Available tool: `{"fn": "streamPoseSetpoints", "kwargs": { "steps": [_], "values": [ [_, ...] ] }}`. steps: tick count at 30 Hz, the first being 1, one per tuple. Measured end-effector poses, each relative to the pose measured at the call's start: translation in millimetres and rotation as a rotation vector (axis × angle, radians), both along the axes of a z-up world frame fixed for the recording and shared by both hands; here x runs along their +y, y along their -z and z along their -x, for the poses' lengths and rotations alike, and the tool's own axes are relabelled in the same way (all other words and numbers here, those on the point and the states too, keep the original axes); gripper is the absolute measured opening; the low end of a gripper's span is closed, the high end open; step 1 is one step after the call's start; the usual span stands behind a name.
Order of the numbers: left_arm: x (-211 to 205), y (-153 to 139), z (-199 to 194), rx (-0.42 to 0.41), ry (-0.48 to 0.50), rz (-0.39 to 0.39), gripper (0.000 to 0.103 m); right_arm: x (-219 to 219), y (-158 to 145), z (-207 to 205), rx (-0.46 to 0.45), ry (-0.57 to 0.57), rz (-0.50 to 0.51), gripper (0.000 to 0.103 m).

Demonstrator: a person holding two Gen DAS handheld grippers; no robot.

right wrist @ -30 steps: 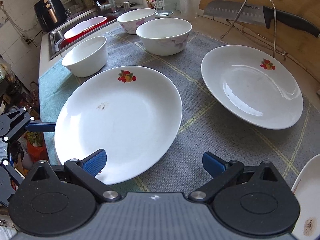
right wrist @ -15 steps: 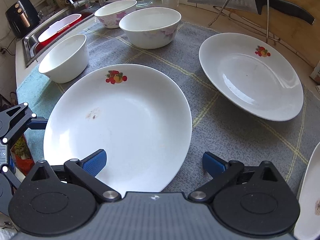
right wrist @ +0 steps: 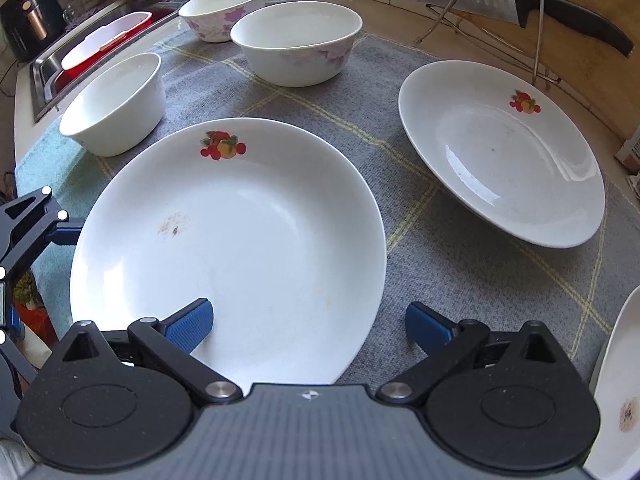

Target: Organize plates and bowls

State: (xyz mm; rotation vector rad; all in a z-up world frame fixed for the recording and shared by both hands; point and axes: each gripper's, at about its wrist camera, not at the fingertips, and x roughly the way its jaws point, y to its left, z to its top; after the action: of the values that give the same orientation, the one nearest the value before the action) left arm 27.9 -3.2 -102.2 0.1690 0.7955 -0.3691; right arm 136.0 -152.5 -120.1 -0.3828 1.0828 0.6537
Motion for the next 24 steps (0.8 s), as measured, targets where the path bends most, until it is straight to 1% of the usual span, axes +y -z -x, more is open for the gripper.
{"fn": "streamPoseSetpoints", "kwargs": {
  "steps": [2,4,10,14,19,24],
  "values": [
    [0,0,1,-0.005,-0.001,0.002,0.103,-1,-1,-1,0.008,-0.031,0.006,0.103],
    [0,0,2,-0.01,-0.004,0.004,0.103,0,-2,-4,0.023,-0.033,0.0,0.103],
    [0,0,2,-0.013,-0.009,0.005,0.103,1,-6,-11,0.082,-0.073,-0.077,0.103],
    [-1,1,3,-0.02,-0.02,0.008,0.103,7,-5,-12,0.068,-0.118,-0.072,0.103],
    [-1,0,3,-0.02,-0.02,0.006,0.103,10,-4,-19,0.049,-0.14,-0.077,0.103],
    [-2,0,3,-0.024,-0.011,0.006,0.103,18,-2,-21,0.014,-0.173,-0.059,0.103]
  ]
}}
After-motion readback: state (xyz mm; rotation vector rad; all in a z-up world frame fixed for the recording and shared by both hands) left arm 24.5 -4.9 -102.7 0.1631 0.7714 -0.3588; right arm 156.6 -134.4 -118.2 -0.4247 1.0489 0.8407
